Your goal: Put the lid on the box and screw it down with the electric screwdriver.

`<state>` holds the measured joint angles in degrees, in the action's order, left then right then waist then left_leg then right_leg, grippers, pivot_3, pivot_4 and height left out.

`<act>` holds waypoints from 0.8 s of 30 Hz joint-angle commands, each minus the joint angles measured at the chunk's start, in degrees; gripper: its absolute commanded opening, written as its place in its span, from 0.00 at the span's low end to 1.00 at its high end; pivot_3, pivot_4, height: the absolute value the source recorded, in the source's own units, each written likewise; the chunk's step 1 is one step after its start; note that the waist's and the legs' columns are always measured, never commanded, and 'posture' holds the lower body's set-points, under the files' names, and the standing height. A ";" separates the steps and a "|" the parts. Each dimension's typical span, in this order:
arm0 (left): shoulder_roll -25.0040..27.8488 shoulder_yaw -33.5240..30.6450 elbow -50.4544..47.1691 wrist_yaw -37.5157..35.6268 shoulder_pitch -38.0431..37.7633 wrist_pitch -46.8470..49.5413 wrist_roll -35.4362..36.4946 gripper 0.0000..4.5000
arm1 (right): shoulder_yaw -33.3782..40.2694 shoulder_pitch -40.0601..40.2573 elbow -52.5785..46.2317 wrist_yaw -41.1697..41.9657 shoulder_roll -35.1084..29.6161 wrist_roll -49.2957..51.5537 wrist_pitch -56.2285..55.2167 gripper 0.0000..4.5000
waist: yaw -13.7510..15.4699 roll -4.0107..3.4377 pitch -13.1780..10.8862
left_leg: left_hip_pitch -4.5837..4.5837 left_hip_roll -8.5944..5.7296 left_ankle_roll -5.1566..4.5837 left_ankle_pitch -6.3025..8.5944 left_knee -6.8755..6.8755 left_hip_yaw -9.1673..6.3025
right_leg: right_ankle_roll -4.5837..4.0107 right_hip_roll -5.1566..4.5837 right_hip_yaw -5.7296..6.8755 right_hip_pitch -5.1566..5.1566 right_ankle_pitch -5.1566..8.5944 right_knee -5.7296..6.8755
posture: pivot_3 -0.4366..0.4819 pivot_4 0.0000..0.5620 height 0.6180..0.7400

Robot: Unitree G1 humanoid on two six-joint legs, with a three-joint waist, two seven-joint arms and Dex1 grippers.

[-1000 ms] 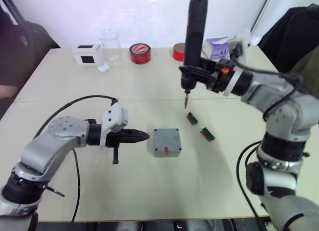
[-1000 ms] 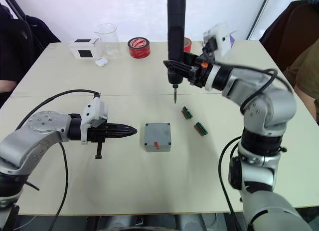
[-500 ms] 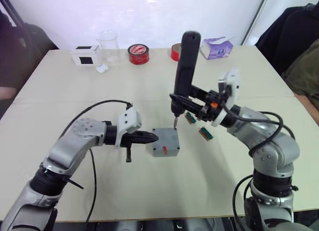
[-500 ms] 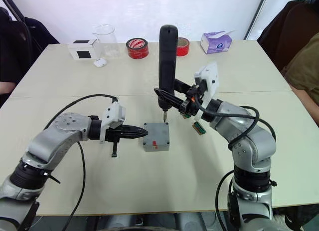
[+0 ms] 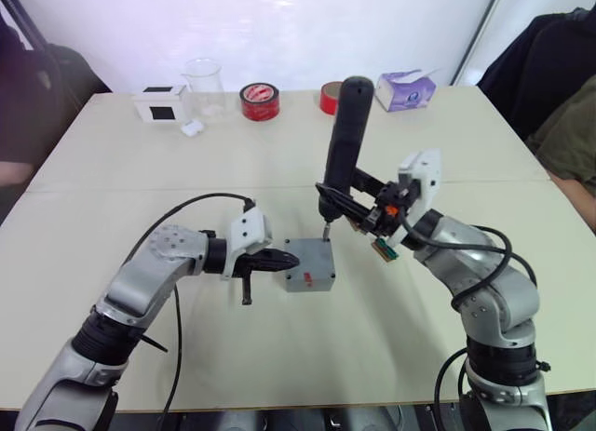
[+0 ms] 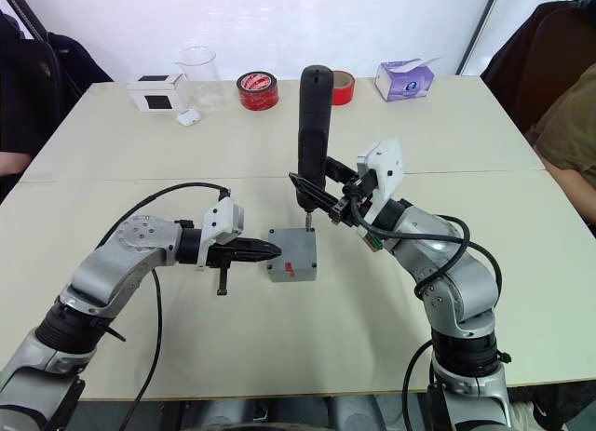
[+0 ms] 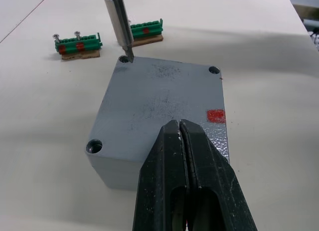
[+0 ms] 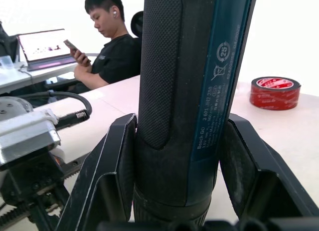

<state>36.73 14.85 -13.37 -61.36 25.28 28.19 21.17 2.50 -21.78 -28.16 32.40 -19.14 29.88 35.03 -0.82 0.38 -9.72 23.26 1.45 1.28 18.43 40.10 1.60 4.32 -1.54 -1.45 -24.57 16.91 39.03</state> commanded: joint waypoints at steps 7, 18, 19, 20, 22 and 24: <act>-0.68 0.11 -0.41 -0.41 0.34 -0.07 -0.85 0.00 | -1.37 -0.03 0.28 0.26 -1.52 -3.64 -6.82 0.41 | 0.00 0.00 0.00 | -0.01 0.00 0.00 -0.01 0.00 0.00 | 0.00 0.00 0.00 0.00 0.00 0.01 | 0.48 0.27 1.00; -2.40 0.36 0.66 0.67 1.33 0.65 -1.41 0.00 | -3.41 2.83 -1.36 2.65 -3.34 -3.10 -6.54 0.41 | 0.08 0.02 0.01 | -0.07 -0.02 -0.01 -0.02 0.01 -0.01 | 0.00 0.00 0.00 0.08 0.00 0.03 | 0.48 0.27 1.00; -2.55 0.46 0.94 0.79 1.42 0.57 -1.65 0.00 | -3.73 3.15 -1.67 2.81 -3.41 -3.15 -6.56 0.41 | 0.07 0.02 0.02 | -0.08 -0.02 -0.01 -0.02 0.01 -0.01 | 0.00 0.00 0.00 0.08 0.00 0.03 | 0.48 0.27 1.00; -2.75 0.60 1.30 0.86 1.58 0.49 -1.91 0.00 | -3.97 3.39 -1.87 2.95 -3.55 -3.08 -6.47 0.41 | 0.06 0.02 0.02 | -0.11 -0.02 -0.02 -0.02 0.01 -0.01 | 0.00 0.00 0.00 0.10 0.00 0.03 | 0.48 0.27 1.00; -3.02 0.79 1.76 0.77 1.82 0.35 -2.25 0.00 | -4.23 3.75 -2.19 3.17 -3.82 -2.65 -6.17 0.41 | 0.07 0.02 0.02 | -0.14 -0.02 -0.02 -0.02 0.01 -0.01 | 0.00 0.01 0.00 0.13 0.00 0.03 | 0.48 0.27 1.00; -3.23 0.79 1.96 0.58 1.93 0.31 -2.49 0.00 | -4.32 3.84 -2.24 3.15 -3.99 -2.43 -6.13 0.41 | 0.06 0.05 0.04 | -0.19 -0.02 -0.02 -0.02 0.01 -0.01 | 0.00 0.02 0.01 0.18 0.00 0.04 | 0.48 0.27 1.00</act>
<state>33.60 15.04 -11.34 -60.79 26.75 28.61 19.17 -0.92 -18.47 -28.96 34.78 -22.90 26.20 28.36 -0.76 0.43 -9.68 23.05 1.43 1.26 18.41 40.11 1.59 4.32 -1.52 -1.45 -24.38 16.91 39.07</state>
